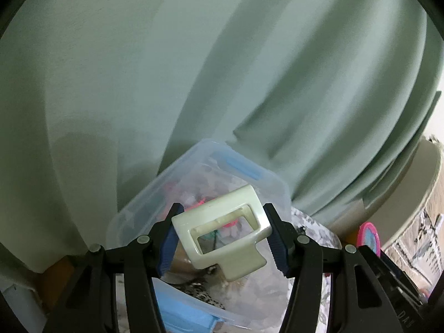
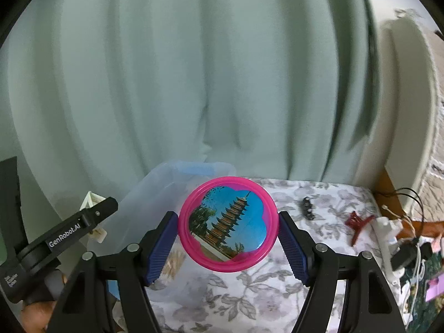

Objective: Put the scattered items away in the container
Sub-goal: 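Carry the white clip with the left gripper over the clear box while the right carries the mirror there, then open both grippers to drop the white clip and pink mirror into the clear box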

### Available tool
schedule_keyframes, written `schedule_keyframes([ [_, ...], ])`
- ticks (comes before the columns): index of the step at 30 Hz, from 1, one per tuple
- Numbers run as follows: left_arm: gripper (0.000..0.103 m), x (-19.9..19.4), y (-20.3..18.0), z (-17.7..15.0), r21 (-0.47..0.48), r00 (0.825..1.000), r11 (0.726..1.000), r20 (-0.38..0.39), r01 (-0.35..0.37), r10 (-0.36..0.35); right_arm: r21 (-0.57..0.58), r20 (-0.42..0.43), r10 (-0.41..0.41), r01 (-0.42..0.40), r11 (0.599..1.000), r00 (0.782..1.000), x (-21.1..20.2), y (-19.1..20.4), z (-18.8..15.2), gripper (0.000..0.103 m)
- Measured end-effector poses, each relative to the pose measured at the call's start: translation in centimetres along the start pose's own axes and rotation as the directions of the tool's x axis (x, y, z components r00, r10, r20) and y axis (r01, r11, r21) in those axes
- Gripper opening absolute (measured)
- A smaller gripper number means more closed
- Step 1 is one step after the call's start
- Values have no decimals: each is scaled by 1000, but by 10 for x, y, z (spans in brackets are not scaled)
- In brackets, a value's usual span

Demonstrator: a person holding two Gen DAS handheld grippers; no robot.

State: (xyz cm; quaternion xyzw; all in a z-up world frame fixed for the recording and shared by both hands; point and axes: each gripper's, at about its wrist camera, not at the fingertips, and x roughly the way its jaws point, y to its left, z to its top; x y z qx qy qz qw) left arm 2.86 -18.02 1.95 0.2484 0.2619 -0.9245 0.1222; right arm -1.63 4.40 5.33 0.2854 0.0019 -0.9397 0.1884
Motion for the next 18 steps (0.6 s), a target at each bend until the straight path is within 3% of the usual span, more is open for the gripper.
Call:
schedule_keyframes([
  [18,59,27,39,-3,-56,998,998,-65,-14,11,-119,-130,88,-103,987,988,61,62,-11,75],
])
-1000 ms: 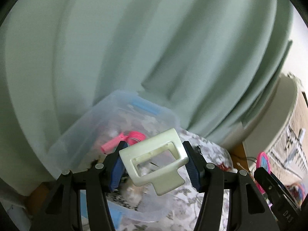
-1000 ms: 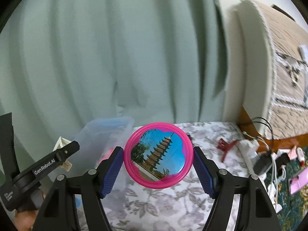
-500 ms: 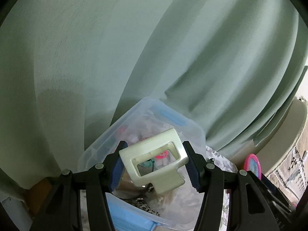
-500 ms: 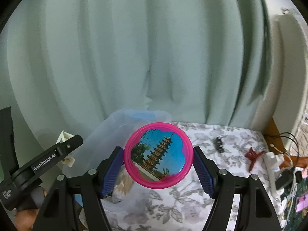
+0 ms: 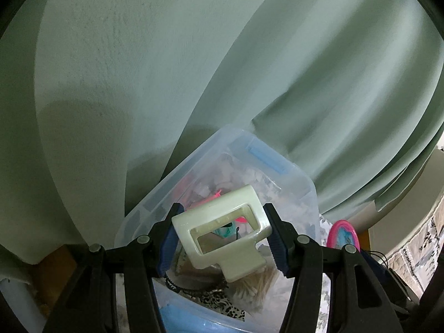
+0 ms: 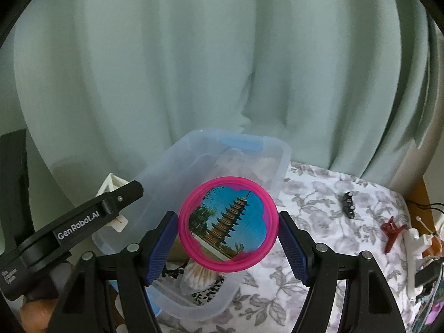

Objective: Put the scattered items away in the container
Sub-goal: 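Open both grippers to drop the white clip and pink mirror into the clear box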

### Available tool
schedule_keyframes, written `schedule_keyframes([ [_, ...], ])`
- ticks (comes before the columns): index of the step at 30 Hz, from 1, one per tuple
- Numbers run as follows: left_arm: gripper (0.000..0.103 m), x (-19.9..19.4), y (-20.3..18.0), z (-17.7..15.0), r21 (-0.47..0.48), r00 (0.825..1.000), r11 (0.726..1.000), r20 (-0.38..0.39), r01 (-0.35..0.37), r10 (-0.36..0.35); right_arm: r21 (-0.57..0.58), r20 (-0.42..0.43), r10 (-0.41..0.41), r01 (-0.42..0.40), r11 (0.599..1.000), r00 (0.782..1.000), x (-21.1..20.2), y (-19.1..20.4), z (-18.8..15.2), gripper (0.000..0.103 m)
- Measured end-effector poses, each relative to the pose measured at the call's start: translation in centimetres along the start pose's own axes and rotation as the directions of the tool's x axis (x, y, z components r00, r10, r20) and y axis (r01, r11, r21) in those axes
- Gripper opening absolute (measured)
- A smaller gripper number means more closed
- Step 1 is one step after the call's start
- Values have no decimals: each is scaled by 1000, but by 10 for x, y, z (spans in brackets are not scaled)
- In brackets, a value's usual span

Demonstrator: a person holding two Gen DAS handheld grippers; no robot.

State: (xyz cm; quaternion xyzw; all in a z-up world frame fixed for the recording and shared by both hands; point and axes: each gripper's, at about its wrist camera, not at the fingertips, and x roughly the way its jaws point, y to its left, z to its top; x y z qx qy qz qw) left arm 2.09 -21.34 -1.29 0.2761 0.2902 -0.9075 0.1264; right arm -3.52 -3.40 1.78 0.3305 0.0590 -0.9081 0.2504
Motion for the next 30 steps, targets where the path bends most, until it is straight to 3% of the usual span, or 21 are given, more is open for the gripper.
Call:
schedule_keyframes([
  [5,59,3,3,-2,0,1000,1000,-18,2,-2,-11,-26,10,-10,1000,1000,12,6,-1,75],
  [16,60,13,-2,-2,47,998,997,-9,-63,63,-7,-99,32,-32,999,995,36,8,-7,75],
  [30,60,19,-7,-2,58,994,993,-12,-106,107,-45,-82,-1,-3,999,997,46,8,-8,76],
])
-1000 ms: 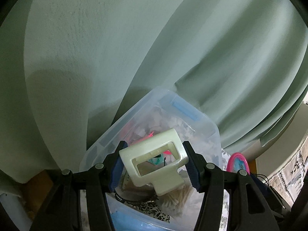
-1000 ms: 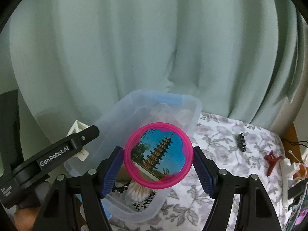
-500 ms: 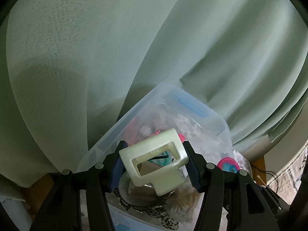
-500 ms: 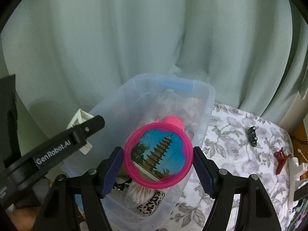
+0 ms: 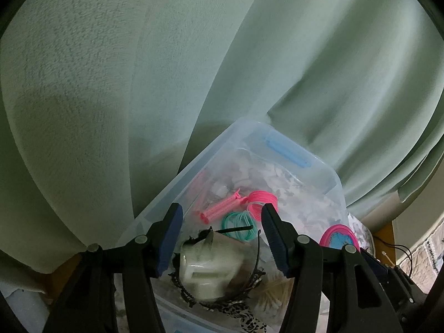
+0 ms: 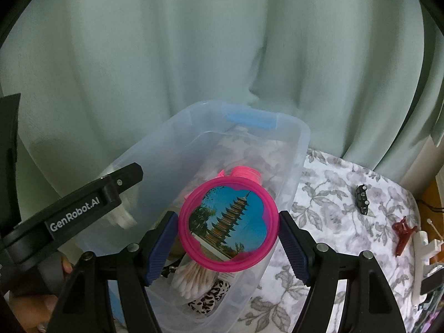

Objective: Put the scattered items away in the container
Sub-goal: 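Open both grippers to drop the white clip and pink mirror into the clear box, then withdraw both open grippers from the box toward the black toy car and red claw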

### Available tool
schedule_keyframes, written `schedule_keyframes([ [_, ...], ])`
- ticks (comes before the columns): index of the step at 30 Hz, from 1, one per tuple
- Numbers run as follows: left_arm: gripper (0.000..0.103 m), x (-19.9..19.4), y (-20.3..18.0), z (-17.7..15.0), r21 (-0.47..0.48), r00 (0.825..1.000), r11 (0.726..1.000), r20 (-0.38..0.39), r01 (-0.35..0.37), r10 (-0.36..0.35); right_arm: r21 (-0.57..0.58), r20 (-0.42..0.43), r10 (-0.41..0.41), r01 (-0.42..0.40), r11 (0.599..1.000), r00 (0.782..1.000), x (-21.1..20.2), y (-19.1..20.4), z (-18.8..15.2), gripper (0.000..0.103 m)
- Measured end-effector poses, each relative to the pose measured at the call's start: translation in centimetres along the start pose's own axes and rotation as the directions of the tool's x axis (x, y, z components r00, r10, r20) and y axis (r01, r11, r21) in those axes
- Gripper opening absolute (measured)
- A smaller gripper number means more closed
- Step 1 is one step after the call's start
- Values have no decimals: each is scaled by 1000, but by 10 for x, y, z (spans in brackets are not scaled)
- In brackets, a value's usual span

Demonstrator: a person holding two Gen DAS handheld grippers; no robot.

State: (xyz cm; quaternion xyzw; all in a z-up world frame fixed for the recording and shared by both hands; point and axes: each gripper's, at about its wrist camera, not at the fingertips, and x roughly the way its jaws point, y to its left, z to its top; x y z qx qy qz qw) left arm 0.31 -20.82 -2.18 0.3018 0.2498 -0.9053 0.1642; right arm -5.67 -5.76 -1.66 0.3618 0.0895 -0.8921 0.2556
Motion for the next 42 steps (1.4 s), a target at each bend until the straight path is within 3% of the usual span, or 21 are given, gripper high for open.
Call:
schedule_keyframes([
  [25,67,10,1,2,-12,1000,1000,-17,3,-4,-12,-2,31,-31,999,1000,-2,-14,5,76],
  [33,67,7,6,1,-100,999,995,-42,25,-29,4,21,39,-39,999,999,-15,-22,8,77],
  [42,67,-23,-34,0,-18,998,998,9,68,-68,53,89,29,-34,998,996,-50,-38,7,77],
])
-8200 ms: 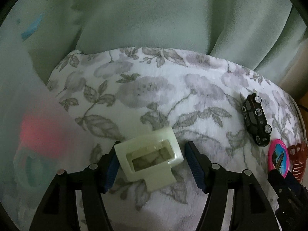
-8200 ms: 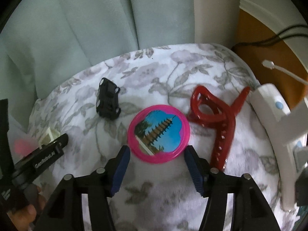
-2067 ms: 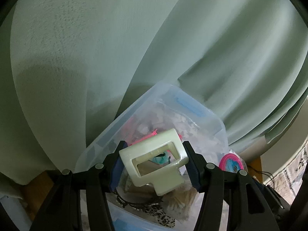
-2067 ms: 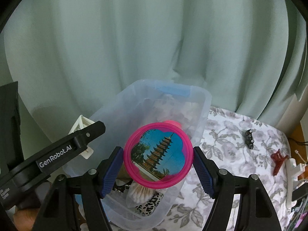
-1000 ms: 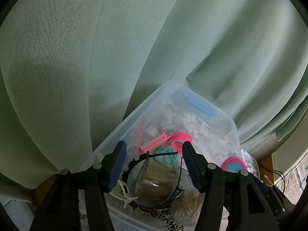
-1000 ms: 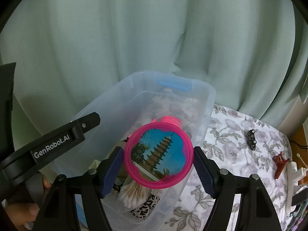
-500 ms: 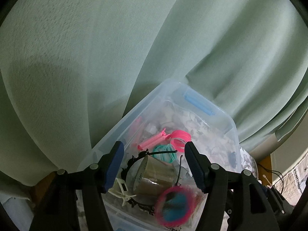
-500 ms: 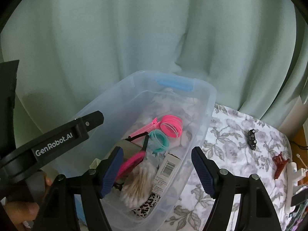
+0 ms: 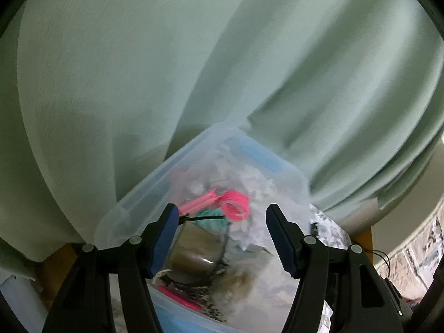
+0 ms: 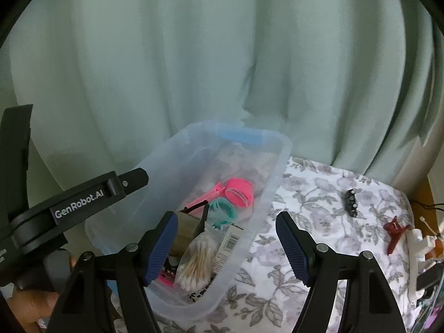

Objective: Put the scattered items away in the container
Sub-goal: 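Withdraw both open grippers from the box toward the black toy car and red claw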

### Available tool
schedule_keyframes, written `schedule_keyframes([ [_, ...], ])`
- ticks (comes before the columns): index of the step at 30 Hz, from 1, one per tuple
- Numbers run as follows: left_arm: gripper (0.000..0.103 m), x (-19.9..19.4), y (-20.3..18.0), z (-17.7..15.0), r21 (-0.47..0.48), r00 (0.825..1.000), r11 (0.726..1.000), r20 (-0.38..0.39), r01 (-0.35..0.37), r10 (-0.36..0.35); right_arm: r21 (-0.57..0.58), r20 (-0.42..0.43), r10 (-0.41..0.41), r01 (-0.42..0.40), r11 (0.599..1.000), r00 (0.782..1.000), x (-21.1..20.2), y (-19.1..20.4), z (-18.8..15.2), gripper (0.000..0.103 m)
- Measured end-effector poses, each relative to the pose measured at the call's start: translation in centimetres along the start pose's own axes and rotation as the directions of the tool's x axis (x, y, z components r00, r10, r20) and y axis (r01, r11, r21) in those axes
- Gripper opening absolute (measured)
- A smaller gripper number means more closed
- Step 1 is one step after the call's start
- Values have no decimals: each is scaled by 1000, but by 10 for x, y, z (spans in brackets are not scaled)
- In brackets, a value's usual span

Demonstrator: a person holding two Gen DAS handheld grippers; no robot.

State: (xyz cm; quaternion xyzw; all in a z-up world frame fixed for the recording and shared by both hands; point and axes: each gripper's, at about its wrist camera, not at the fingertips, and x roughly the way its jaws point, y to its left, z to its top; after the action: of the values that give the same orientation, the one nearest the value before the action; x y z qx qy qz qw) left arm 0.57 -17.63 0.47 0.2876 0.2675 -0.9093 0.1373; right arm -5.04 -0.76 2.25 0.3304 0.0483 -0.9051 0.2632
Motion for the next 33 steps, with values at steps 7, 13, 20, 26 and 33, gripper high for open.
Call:
schedule_keyframes([
  [7,67,-22,-46,-15,105,999,993,15,49,-50,74,68,-22,17,997,997,-39,-23,-7,77],
  [13,67,-29,-86,-36,197,995,976,10,93,-96,147,102,-29,14,989,994,-64,-55,-20,77],
  [20,67,-12,-121,-63,218,957,932,-92,289,-275,272,111,-77,44,961,991,-79,-105,-45,77],
  [26,67,8,-158,-94,229,909,881,-168,413,-382,385,97,-129,83,919,987,-82,-152,-67,77],
  [33,67,62,-178,-110,190,871,877,-327,441,-366,454,29,-166,135,881,986,-66,-189,-85,77],
])
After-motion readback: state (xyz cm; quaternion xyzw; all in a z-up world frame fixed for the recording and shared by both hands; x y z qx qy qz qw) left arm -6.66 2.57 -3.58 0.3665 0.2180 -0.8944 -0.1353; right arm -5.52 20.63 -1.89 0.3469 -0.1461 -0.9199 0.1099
